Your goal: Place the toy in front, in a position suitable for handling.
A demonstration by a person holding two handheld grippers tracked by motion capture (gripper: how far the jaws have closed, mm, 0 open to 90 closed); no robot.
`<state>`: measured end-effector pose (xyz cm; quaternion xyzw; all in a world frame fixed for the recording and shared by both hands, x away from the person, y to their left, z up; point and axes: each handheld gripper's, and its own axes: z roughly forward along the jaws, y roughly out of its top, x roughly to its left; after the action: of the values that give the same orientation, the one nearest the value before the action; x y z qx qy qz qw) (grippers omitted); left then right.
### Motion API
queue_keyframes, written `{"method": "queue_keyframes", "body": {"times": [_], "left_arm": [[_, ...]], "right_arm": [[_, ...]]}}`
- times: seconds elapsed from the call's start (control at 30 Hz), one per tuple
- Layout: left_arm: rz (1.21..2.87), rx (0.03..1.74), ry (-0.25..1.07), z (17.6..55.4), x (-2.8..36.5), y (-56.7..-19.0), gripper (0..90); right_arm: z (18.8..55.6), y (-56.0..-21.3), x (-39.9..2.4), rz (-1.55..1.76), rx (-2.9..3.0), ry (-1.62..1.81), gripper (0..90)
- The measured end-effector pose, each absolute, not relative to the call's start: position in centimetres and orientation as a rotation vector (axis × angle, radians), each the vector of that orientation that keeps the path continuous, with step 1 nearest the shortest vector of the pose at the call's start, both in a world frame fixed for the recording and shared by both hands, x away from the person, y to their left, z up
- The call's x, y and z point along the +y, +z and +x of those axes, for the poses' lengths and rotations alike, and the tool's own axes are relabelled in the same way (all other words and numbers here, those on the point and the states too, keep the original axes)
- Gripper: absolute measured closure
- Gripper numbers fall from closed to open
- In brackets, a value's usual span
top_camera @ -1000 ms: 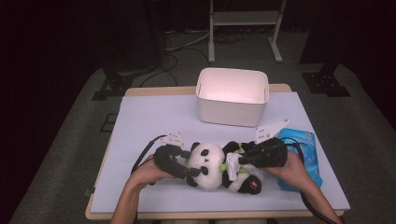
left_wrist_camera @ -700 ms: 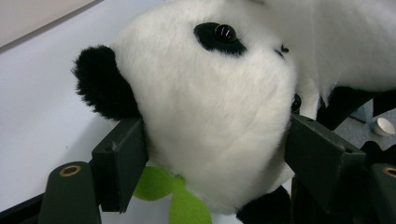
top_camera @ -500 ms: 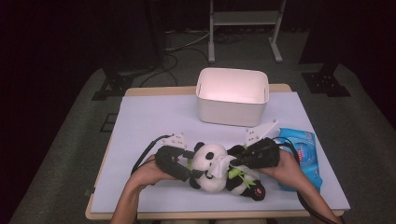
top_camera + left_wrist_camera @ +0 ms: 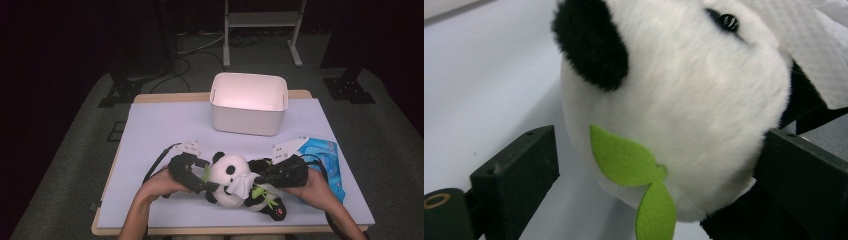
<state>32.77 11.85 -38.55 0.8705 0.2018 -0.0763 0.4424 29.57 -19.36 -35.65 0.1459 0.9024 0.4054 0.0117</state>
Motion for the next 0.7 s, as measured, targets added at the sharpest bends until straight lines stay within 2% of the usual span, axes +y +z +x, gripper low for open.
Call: {"method": "queue_keyframes", "body": {"times": [0.1,0.17,0.2,0.23,0.33,0.57,0.7], "left_arm": [[2.160,0.466,-0.241,32.9,11.1,-39.2,3.2],[2.143,0.440,-0.255,32.9,10.9,-39.3,8.1],[2.129,0.433,-0.254,33.0,11.1,-39.3,13.8],[2.117,0.433,-0.240,33.0,11.3,-39.2,19.1],[2.111,0.420,-0.186,32.7,11.5,-38.9,27.5],[2.097,0.440,-0.101,32.6,12.5,-38.0,32.9],[2.098,0.451,0.012,32.2,13.5,-36.4,33.0]], "right_arm": [[29.5,-35.7,-19.5,0.461,2.817,1.271,83.9],[29.4,-35.7,-19.3,0.460,2.817,1.264,83.9],[29.4,-35.7,-19.2,0.458,2.815,1.256,84.0],[29.4,-35.7,-19.2,0.463,2.810,1.259,83.9],[29.7,-35.6,-19.1,0.471,2.805,1.277,84.0],[30.6,-35.1,-18.0,0.458,2.796,1.273,84.0],[31.5,-34.5,-17.1,0.442,2.779,1.288,84.0]]}}
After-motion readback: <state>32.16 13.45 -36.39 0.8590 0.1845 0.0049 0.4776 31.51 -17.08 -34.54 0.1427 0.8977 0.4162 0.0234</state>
